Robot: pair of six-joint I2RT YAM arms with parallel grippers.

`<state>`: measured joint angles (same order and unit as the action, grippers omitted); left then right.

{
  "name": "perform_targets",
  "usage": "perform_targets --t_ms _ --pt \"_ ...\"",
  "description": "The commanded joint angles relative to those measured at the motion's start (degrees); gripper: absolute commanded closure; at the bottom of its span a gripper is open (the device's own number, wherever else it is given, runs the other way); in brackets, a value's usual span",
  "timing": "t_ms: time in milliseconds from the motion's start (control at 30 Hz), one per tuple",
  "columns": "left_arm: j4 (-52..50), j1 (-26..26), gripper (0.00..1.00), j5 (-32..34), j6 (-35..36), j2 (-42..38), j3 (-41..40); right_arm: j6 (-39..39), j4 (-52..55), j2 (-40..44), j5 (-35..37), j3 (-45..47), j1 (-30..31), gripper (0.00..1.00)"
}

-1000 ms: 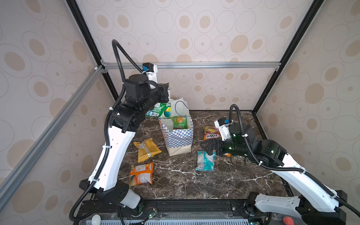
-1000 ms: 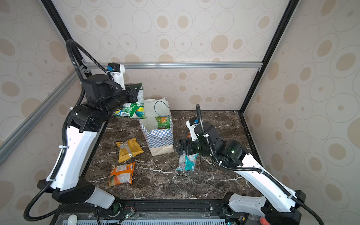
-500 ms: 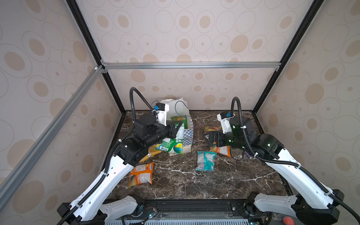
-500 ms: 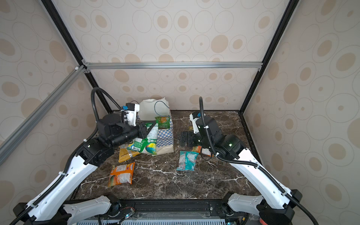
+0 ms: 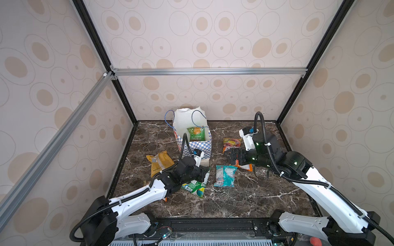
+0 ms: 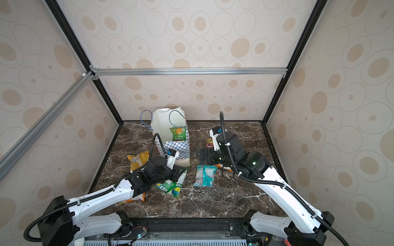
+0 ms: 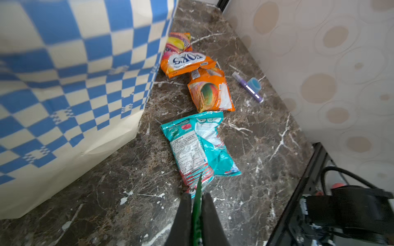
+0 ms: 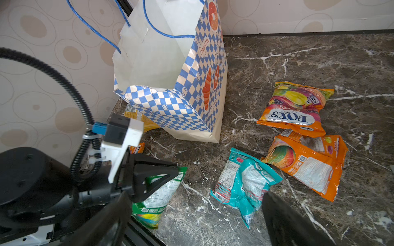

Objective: Take the snacks out of the paper bag
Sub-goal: Place the snack at the center of the table.

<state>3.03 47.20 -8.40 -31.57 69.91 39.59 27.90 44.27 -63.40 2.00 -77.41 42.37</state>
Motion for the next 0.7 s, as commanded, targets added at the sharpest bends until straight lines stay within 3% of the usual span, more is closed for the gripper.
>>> perform_targets --t_ms 0,133,300,533,667 --pt "8.6 0.7 1.0 2.3 5.3 3.4 -0.1 1.0 0.0 1.6 -0.2 0.9 -0.2 0.0" --pt "12.7 0.8 0.98 2.3 4.7 7.6 -2.2 1.2 -0.1 1.8 -0.2 1.4 -0.1 0.0" --pt "12.1 1.0 0.81 3.6 4.8 12.0 -1.2 1.2 -0.5 1.5 -0.8 1.2 -0.2 0.0" --pt "4.3 1.2 0.54 9.3 7.5 9.2 2.3 1.0 -0.7 1.2 -1.1 0.6 -0.1 0.0" --pt "-1.6 1.4 0.19 10.9 10.0 6.1 5.9 1.1 -1.0 0.6 -1.9 -0.1 -0.1 0.0"
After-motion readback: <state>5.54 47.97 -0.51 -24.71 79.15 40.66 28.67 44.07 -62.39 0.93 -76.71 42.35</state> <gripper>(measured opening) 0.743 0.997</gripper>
